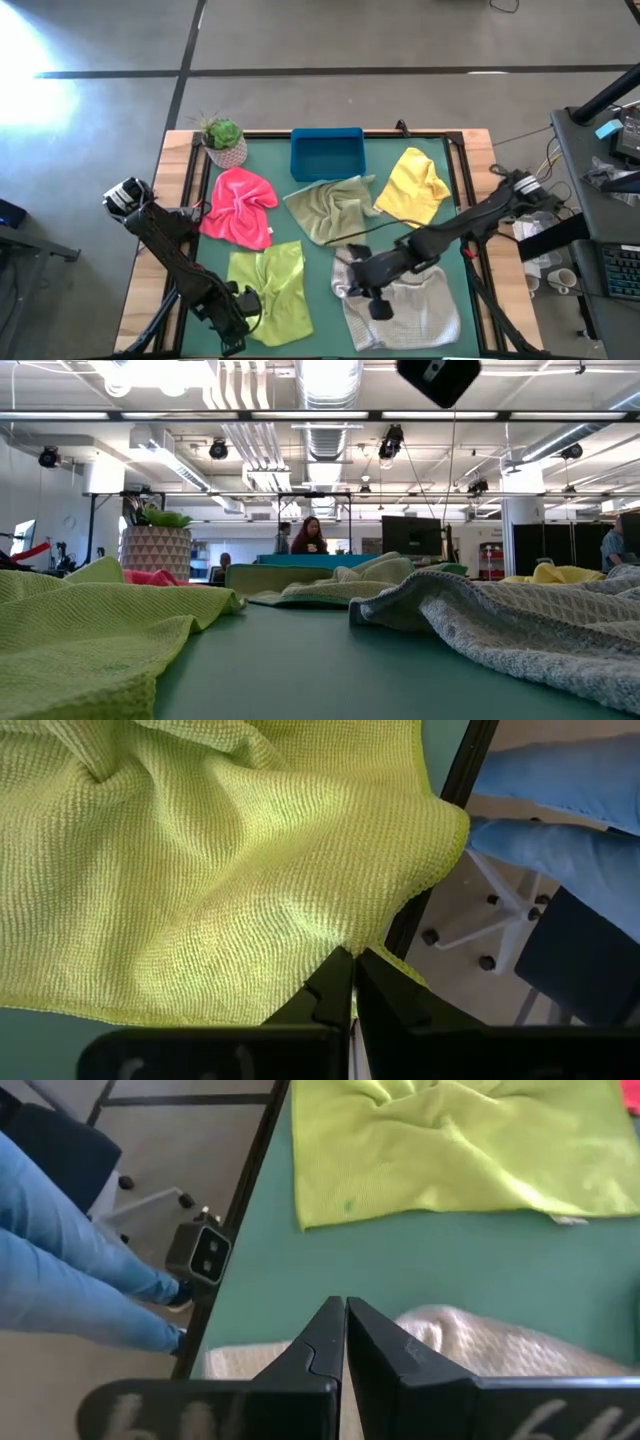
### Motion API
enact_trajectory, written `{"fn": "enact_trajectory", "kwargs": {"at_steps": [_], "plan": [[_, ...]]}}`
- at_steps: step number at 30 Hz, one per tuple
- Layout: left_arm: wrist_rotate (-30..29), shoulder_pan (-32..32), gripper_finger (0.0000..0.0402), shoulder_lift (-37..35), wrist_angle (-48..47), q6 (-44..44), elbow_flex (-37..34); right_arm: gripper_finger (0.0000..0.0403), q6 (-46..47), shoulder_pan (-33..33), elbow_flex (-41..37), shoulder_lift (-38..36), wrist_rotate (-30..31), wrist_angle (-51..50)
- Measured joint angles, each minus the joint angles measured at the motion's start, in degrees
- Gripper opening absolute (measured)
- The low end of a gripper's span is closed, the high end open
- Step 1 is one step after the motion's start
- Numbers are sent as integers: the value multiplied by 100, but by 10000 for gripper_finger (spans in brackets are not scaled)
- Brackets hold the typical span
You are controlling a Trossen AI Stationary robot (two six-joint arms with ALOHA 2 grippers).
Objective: Fold microfiber towels
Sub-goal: Fold the green microfiber towel
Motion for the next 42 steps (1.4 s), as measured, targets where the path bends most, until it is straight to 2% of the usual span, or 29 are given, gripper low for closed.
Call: {"fn": "enact_trajectory", "kwargs": {"at_steps": [5,12,26,35,42], "plan": [[-17,-2,0,0,2,14,0,9,-315,0,655,700,-252,4],[-20,-12,0,0,3,150,4,9,-391,0,1309,1396,-262,-340],[-16,-22,0,0,0,155,4,10,-427,11,1501,1562,-529,-283],[-15,-20,0,0,0,154,4,34,-69,11,1503,1562,-712,-255],[-15,-17,0,0,0,149,4,38,-208,63,1499,1639,-440,88]]}}
